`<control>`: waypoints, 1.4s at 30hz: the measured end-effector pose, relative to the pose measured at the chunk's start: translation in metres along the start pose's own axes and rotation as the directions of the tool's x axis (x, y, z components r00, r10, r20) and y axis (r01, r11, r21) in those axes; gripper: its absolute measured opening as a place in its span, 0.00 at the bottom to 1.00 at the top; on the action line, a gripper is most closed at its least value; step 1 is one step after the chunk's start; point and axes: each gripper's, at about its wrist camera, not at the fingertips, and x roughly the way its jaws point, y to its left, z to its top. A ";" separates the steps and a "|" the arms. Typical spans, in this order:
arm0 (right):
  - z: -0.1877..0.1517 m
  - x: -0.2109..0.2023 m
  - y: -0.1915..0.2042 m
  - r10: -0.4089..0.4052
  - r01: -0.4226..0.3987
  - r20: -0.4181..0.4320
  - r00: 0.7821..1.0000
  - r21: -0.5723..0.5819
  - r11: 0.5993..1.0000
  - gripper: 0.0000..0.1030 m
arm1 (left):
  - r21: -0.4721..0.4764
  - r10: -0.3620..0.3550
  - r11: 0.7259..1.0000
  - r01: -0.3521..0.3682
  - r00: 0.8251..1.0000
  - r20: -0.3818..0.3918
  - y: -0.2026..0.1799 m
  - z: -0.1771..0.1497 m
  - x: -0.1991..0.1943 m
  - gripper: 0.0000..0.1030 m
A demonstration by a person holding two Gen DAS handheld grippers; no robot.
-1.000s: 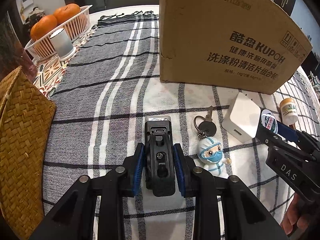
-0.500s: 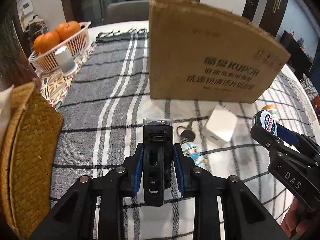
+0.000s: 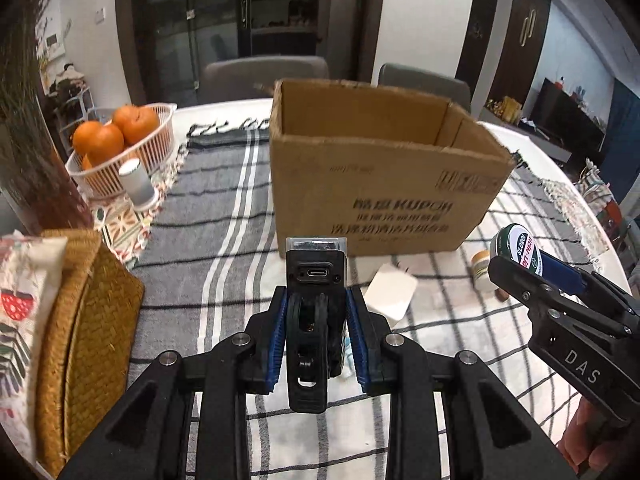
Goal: Organize rigid objects
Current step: 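Lift the black gadget and green tin off the table, then carry the black gadget and green tin over the cardboard box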
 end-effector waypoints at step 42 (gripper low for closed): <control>0.117 -0.019 -0.012 0.056 -0.056 0.098 0.994 -0.001 0.998 0.52 | 0.054 -0.082 0.996 0.076 0.989 0.124 -0.024 0.127 -0.012 0.28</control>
